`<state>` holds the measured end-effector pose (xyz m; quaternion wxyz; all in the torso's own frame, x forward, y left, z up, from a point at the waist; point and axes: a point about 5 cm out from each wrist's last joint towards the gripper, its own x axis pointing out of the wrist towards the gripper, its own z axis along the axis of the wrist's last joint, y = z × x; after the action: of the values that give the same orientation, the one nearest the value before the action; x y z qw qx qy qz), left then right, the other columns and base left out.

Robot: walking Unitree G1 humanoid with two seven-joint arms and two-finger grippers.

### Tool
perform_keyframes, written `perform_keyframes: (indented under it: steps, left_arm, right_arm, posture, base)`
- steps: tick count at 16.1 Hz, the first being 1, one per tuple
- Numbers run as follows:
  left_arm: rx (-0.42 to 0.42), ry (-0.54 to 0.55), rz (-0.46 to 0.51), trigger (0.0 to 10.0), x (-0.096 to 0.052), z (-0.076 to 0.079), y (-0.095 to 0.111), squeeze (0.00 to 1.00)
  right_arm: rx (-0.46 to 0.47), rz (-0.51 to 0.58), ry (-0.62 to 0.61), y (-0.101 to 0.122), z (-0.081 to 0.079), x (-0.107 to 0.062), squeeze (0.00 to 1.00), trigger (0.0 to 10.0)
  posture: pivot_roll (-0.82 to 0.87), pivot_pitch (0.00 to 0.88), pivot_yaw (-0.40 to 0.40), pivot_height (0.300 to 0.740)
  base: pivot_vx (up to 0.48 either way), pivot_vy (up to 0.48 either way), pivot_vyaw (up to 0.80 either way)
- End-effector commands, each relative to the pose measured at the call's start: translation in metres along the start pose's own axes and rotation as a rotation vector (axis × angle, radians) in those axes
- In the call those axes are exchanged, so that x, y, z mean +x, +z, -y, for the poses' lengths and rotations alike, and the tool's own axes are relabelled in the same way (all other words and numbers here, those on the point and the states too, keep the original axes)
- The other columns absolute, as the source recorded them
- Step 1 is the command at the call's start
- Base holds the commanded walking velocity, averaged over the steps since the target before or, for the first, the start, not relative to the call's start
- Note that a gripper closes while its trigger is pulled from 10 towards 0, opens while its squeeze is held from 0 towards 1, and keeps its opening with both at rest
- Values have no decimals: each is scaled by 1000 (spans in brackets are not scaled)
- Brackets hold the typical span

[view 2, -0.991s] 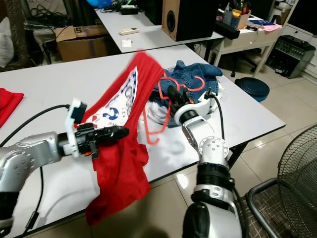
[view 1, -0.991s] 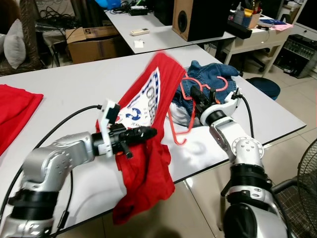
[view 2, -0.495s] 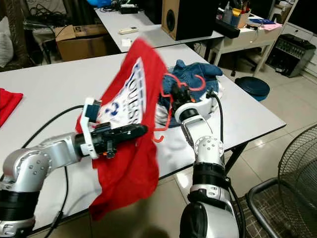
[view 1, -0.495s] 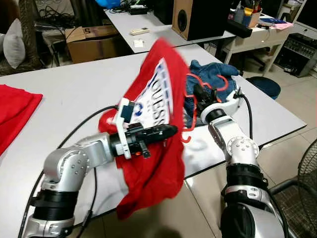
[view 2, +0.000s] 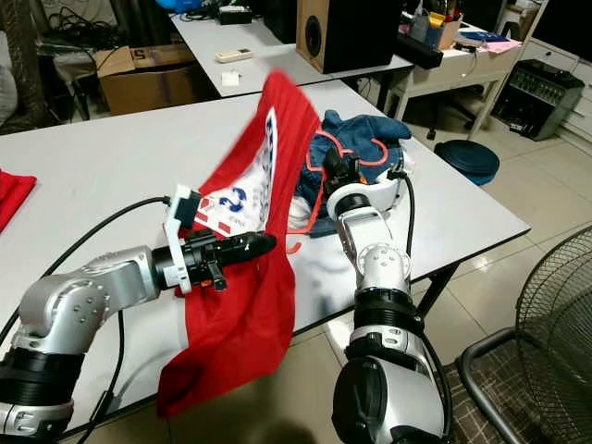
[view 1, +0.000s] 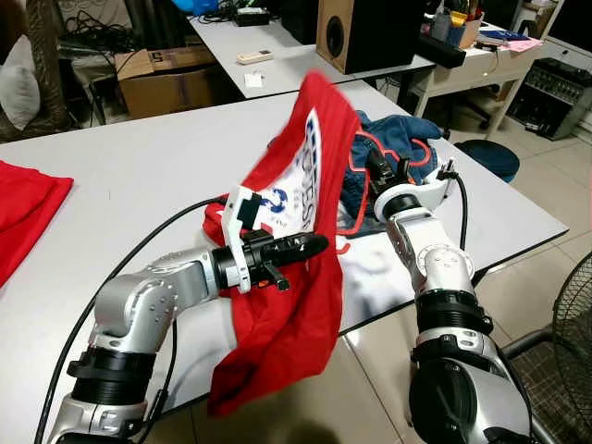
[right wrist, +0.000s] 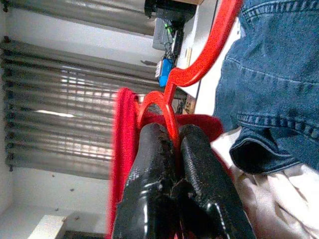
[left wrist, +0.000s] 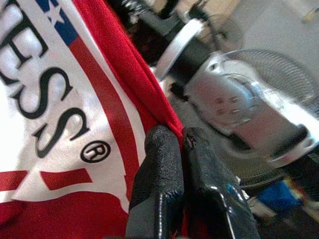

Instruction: Hang hanger

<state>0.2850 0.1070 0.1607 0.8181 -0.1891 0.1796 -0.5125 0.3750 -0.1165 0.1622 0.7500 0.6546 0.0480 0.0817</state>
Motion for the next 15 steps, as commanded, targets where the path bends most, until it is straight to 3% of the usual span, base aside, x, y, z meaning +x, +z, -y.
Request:
perform_keyframes:
  steps: [1,2,4,5,11,12,13,15]
  left_arm:
    - [9,4,-72,6275,5,0,-11,0]
    - [48,81,-35,10000,-1,-9,-4,0]
    - [100,111,15,10000,-15,-14,8,0]
    - [59,53,39,10000,-21,-7,12,0]
    - [22,-52,4,10000,-18,6,2,0]
    - [19,-73,5,10000,-18,9,3,882]
    - [18,-86,-5,10000,-20,11,2,1000]
    - [23,-84,-18,10000,-21,11,1,1000]
  right_arm:
    - [19,25,108,2,-28,6,0,10000]
    - [-51,-12,107,-2,-25,3,0,10000]
    - [-80,-29,102,-1,-20,-3,0,10000]
    - [-74,-7,81,4,-15,-6,0,10000]
    - [-110,-13,76,3,-13,-7,0,10000]
    - [-115,-15,75,3,-13,-7,0,10000]
    - [-128,-19,71,2,-11,-8,0,10000]
    - [-165,-32,70,1,-9,-8,0,10000]
  posture:
    - [38,0,-2,740]
    - [36,0,-4,740]
    - [32,0,-8,740]
    - [32,0,-8,740]
    - [32,0,-20,740]
    - [32,0,-24,740]
    - [34,0,-27,740]
    - [34,0,-26,740]
  base:
    - [0,0,0]
    - [0,0,0]
    - [0,0,0]
    - [0,0,0]
    - [0,0,0]
    - [0,0,0]
    - [0,0,0]
    - [0,0,0]
